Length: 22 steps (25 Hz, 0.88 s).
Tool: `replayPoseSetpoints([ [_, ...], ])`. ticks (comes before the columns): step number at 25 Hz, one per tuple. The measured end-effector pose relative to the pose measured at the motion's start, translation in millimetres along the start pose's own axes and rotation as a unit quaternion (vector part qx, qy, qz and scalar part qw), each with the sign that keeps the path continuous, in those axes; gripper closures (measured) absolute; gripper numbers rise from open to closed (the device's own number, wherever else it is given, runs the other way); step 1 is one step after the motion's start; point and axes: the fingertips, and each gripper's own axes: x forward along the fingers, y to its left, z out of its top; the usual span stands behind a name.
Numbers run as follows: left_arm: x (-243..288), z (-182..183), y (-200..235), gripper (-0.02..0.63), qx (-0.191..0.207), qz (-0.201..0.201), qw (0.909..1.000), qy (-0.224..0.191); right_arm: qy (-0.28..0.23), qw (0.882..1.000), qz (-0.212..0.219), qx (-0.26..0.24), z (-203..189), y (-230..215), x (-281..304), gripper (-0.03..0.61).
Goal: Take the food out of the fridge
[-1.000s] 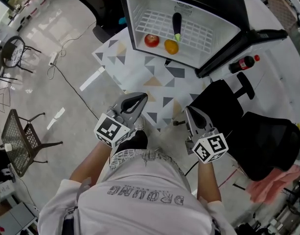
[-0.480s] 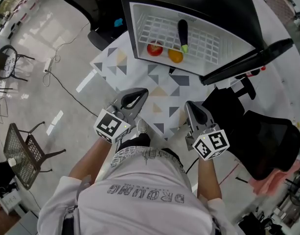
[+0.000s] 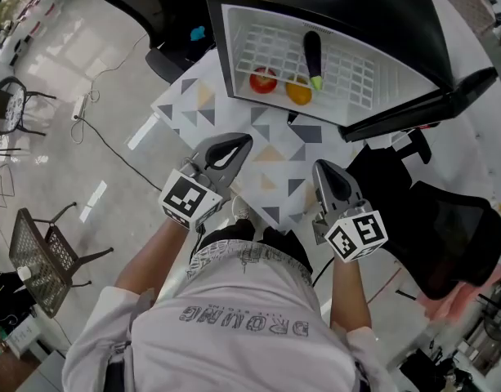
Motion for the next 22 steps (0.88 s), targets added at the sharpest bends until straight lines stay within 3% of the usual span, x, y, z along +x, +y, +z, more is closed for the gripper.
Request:
replayPoseSetpoints([
  [8, 32, 7, 3, 0.607, 0.009, 0.018, 0.9998, 0.003, -0.014, 1.000, 0.017, 0.003, 16, -13, 4, 0.578],
  [22, 123, 19, 0, 0.598, 0.039, 0.082, 0.9955, 0.026, -0.015, 0.996, 0.089, -0.001, 36, -65, 1, 0.578],
])
